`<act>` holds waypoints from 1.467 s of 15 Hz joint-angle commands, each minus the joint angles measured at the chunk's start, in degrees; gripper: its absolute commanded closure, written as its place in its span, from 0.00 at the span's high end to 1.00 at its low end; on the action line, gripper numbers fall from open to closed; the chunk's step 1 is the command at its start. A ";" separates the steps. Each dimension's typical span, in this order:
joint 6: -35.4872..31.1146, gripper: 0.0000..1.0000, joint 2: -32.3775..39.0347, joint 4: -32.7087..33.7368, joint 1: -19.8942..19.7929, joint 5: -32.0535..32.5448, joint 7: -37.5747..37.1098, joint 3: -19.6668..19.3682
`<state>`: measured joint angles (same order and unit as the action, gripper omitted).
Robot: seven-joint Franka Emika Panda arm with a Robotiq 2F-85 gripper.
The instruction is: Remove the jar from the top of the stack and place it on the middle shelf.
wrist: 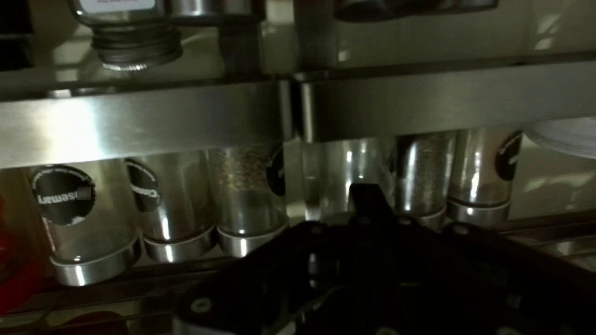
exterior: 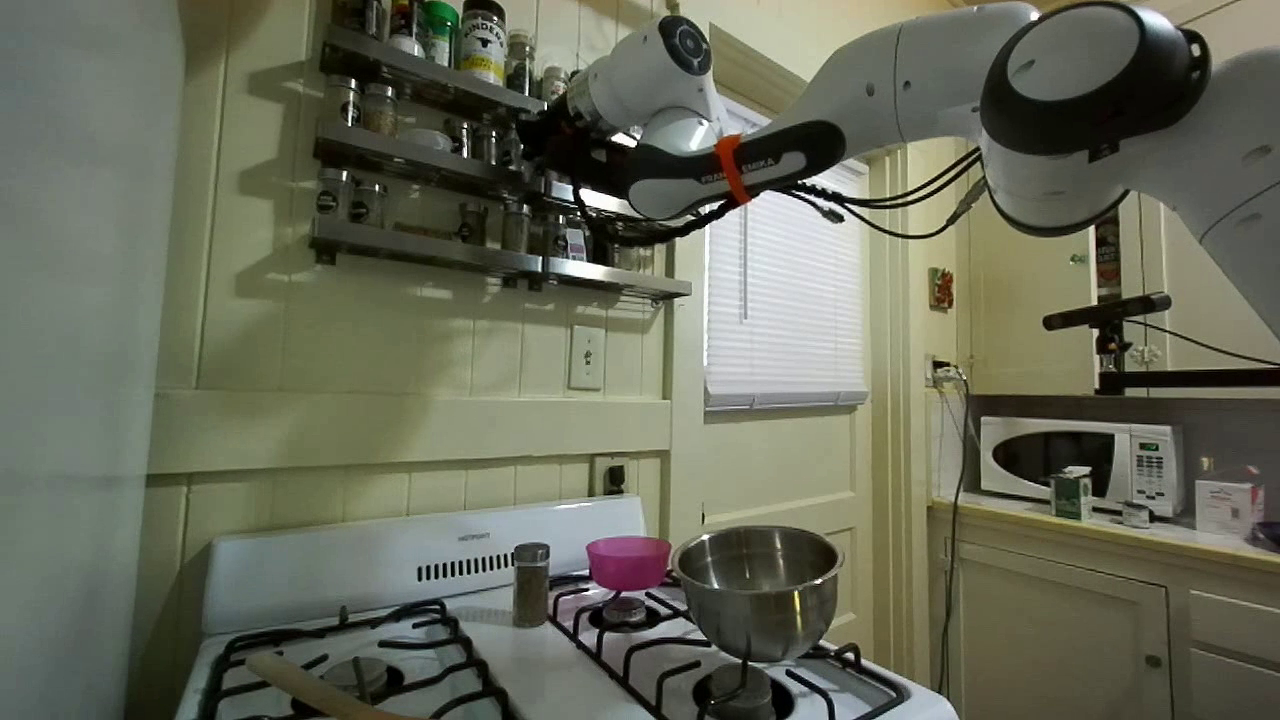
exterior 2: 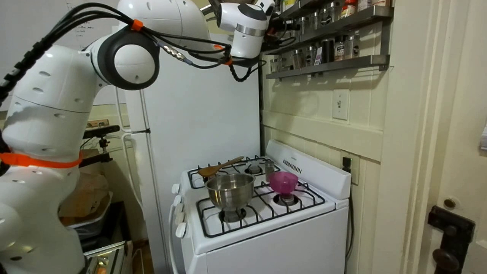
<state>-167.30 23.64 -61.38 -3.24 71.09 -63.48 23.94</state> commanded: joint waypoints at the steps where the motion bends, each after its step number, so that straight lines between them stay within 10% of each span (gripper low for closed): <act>1: 1.86 0.00 -5.70 -7.13 -1.56 -3.91 2.08 2.34; 10: 18.96 0.00 -23.90 -21.61 -8.44 -30.04 22.57 12.15; 11: 23.01 0.26 -25.39 -21.29 -9.03 -34.34 25.76 13.80; 12: 27.29 0.27 -26.80 -20.64 -9.20 -38.82 28.86 15.18; 13: 32.40 0.32 -28.75 -19.66 -8.30 -43.21 31.72 14.79; 14: 37.73 0.40 -30.82 -18.70 0.46 -47.20 34.69 6.17; 15: 41.90 0.47 -35.34 -20.80 -6.06 -51.75 37.71 11.04; 16: 47.47 0.56 -37.25 -20.43 1.57 -53.14 38.90 3.83; 22: 65.29 0.99 -55.08 -32.27 3.20 -68.55 41.36 -5.60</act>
<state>-103.18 -21.95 -82.31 -1.60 9.01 -21.26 23.98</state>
